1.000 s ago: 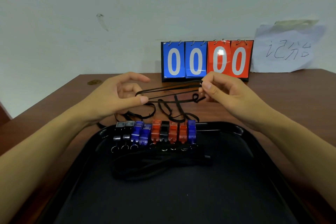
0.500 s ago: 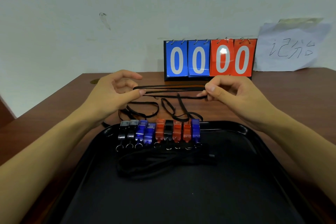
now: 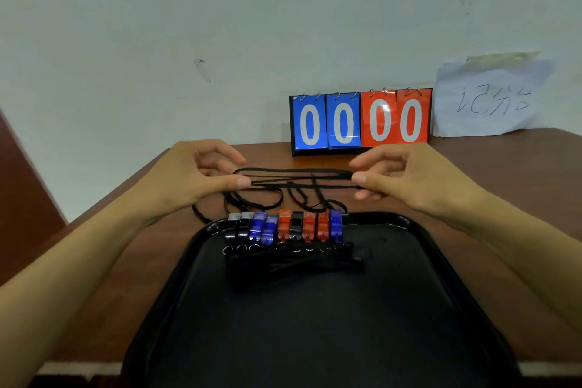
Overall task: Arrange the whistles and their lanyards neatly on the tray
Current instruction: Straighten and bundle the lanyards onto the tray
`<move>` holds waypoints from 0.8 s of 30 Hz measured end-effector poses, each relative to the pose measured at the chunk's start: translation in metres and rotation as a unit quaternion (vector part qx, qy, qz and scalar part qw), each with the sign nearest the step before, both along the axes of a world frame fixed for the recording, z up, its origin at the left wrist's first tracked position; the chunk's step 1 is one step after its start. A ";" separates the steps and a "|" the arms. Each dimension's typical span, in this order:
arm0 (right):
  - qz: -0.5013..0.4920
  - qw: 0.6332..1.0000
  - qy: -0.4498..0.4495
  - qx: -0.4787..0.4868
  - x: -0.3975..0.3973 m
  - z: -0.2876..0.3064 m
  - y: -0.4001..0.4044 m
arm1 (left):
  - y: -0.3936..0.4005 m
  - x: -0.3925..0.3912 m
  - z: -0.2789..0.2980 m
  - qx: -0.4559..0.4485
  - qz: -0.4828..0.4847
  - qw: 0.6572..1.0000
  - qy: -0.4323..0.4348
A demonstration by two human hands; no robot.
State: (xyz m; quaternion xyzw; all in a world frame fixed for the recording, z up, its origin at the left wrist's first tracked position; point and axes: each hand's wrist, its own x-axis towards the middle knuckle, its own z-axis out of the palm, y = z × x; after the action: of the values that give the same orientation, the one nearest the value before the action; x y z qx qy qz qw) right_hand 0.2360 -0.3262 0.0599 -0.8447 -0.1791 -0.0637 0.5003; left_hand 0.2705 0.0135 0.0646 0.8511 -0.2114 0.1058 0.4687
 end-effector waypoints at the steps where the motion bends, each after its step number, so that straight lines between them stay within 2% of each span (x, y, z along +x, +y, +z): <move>1: -0.003 1.000 0.004 -0.025 -0.006 0.000 -0.001 | 0.000 -0.008 0.000 0.013 -0.005 1.000 -0.002; 5: -0.027 0.984 -0.014 -0.178 -0.022 -0.006 -0.001 | 0.001 -0.032 -0.009 0.092 -0.025 0.995 0.007; 7: -0.029 0.974 -0.017 -0.224 -0.027 -0.011 0.002 | 0.004 -0.039 -0.016 0.160 -0.027 0.987 0.010; 10: -0.014 0.961 -0.025 -0.274 -0.032 -0.018 0.007 | 0.007 -0.047 -0.023 0.200 -0.018 0.980 0.016; 17: 0.013 0.953 -0.001 -0.302 -0.032 -0.030 0.014 | 0.010 -0.056 -0.033 0.232 -0.039 0.970 0.064; 21: 0.040 0.947 0.005 -0.318 -0.028 -0.028 0.012 | 0.008 -0.051 -0.034 0.280 -0.051 0.956 0.068; 24: 0.043 0.949 -0.017 -0.311 -0.021 -0.019 0.008 | 0.008 -0.043 -0.029 0.263 -0.058 0.961 0.068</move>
State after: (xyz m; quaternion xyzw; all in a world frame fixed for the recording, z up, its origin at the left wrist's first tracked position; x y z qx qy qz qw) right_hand 0.2146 -0.3179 0.0413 -0.9488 -0.2345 0.0025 0.2115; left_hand 0.2276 0.0220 0.0358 0.9360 -0.2481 -0.0392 0.2466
